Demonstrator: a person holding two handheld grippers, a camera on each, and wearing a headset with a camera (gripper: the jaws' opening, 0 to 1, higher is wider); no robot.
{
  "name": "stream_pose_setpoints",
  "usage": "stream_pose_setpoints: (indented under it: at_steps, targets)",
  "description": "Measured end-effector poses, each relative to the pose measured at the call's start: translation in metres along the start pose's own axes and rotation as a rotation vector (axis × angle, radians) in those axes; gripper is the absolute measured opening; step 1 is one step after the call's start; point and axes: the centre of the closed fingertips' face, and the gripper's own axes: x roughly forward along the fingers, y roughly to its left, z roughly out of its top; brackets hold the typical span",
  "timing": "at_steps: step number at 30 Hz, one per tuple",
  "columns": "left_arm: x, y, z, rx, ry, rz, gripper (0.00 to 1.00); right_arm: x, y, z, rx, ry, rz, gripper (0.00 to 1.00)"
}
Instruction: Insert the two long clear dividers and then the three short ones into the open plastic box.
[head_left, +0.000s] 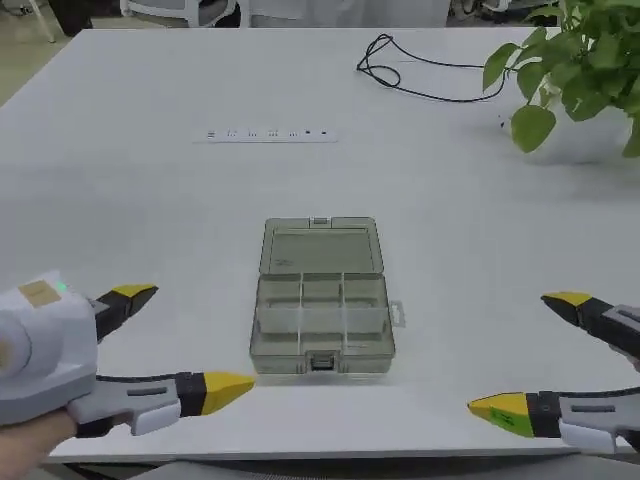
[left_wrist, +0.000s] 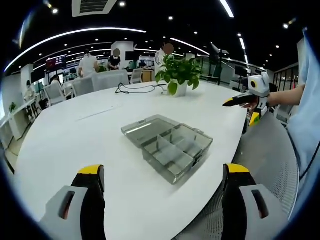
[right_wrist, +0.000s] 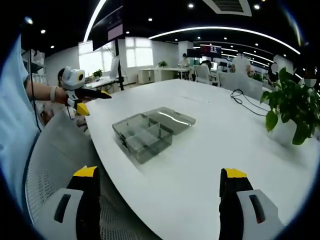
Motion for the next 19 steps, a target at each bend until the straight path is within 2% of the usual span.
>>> stream_pose_setpoints:
  at_steps: [8, 10, 14, 16, 19]
  targets:
    - [-0.006, -0.007, -0.004, 0.007, 0.006, 0.043, 1.00, 0.000, 0.005, 0.005, -0.052, -0.021, 0.075, 1.00]
    - [-0.008, -0.007, -0.004, -0.005, -0.003, 0.069, 1.00, 0.001, 0.004, 0.002, -0.064, -0.015, 0.089, 1.00]
    - [-0.011, -0.012, -0.007, -0.007, -0.010, 0.085, 1.00, 0.002, 0.006, 0.003, -0.090, -0.016, 0.111, 1.00]
    - [-0.013, -0.012, -0.009, -0.029, -0.014, 0.101, 1.00, 0.003, 0.007, 0.004, -0.085, -0.021, 0.117, 1.00]
    - [-0.016, -0.016, -0.007, -0.031, -0.023, 0.103, 1.00, 0.003, 0.013, 0.006, -0.093, -0.016, 0.142, 1.00]
